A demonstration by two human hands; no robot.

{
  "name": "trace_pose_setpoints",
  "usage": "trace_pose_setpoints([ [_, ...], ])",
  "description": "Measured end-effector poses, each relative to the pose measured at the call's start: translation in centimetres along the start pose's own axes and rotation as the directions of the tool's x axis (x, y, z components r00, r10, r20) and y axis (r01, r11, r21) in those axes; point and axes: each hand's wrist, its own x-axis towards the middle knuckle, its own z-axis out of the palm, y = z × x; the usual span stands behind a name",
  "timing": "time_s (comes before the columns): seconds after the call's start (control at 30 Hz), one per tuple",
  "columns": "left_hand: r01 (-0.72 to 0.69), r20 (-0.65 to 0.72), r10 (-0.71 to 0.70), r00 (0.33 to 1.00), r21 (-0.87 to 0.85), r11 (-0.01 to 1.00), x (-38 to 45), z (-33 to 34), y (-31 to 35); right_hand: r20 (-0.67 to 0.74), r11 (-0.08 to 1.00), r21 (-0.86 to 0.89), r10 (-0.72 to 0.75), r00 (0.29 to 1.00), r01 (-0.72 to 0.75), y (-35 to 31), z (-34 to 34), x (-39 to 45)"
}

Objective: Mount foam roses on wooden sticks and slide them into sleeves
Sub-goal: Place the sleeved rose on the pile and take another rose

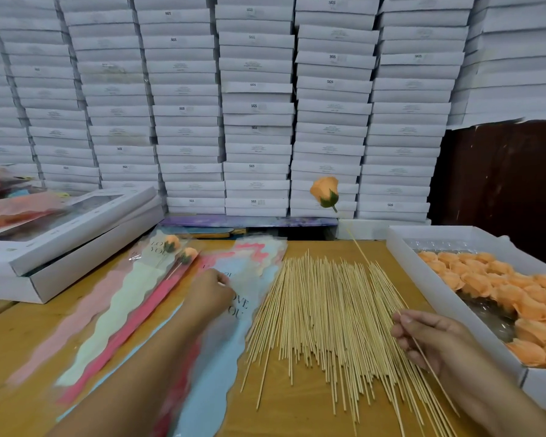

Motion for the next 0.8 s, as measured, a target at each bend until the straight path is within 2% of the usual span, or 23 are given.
trace_pose_setpoints([
  [0.17, 0.034, 0.133, 0.012, 0.991, -0.334, 0.942, -2.6, -0.9, 2.5, 0.223, 0.994, 0.028, 0.093, 0.970, -0.102, -2.0, 2.4, 0.2],
  [0.27, 0.089, 0.237, 0.027, 0.971, -0.465, 0.881, -4.8, -0.8, 4.1, 0.217, 0.995, 0.046, 0.073, 0.973, -0.085, -2.7, 4.7, 1.0],
  [0.5, 0.138, 0.380, 0.113, 0.918, -0.575, 0.807, -8.4, 0.3, 5.8, 0.152, 0.996, 0.049, 0.066, 0.986, -0.074, -2.0, 9.0, 2.0],
  [0.63, 0.172, 0.442, 0.132, 0.887, -0.582, 0.794, -9.1, 0.7, 5.6, 0.104, 0.991, 0.130, 0.028, 0.994, -0.041, -2.2, 10.1, 1.5],
  [0.73, 0.243, 0.476, 0.117, 0.872, -0.627, 0.740, -9.2, 0.7, 5.7, 0.120, 0.992, 0.124, 0.012, 0.993, -0.027, -2.2, 10.4, 0.8],
  [0.8, 0.242, 0.493, 0.142, 0.858, -0.633, 0.735, -9.1, 0.6, 5.9, 0.150, 0.997, 0.078, 0.019, 0.988, -0.031, -1.9, 10.5, 0.4],
])
